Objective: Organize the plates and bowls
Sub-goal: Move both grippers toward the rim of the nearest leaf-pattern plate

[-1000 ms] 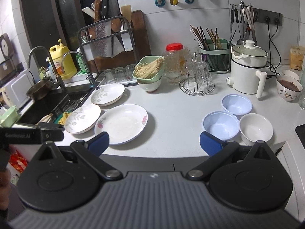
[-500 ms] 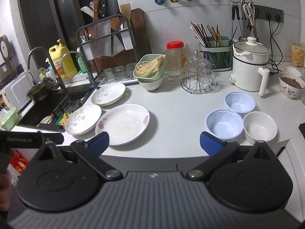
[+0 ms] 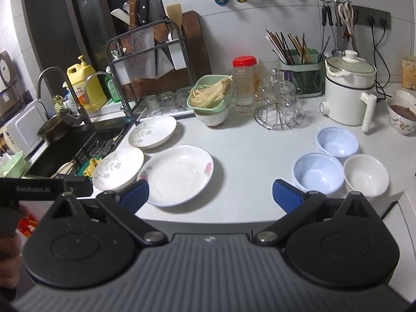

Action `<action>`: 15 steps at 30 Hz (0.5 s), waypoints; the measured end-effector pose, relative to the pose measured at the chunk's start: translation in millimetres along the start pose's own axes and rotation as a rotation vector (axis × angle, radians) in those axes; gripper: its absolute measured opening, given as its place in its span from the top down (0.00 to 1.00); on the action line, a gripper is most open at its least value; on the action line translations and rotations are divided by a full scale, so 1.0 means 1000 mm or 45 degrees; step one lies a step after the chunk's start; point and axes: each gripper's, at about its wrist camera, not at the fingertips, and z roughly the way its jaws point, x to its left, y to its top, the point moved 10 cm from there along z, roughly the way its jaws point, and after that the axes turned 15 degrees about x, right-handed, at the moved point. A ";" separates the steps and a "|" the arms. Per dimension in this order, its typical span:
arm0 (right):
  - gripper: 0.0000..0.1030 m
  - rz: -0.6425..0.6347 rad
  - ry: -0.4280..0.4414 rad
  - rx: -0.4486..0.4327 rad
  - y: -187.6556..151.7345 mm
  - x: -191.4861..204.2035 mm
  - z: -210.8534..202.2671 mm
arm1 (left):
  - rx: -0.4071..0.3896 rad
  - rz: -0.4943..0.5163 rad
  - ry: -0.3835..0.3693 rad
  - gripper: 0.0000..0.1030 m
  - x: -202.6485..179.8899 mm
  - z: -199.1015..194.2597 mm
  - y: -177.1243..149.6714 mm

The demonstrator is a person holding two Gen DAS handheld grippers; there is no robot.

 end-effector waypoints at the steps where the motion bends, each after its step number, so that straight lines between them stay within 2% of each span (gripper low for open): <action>1: 0.00 -0.001 -0.001 0.002 0.002 0.003 0.002 | -0.003 0.000 -0.001 0.02 0.003 0.000 0.003; 7: 0.00 0.052 0.006 0.041 0.010 0.022 0.024 | 0.005 -0.020 -0.001 0.02 0.032 0.007 0.028; 15: 0.00 0.054 -0.015 0.077 0.028 0.047 0.045 | 0.049 0.048 -0.061 0.02 0.048 0.028 0.059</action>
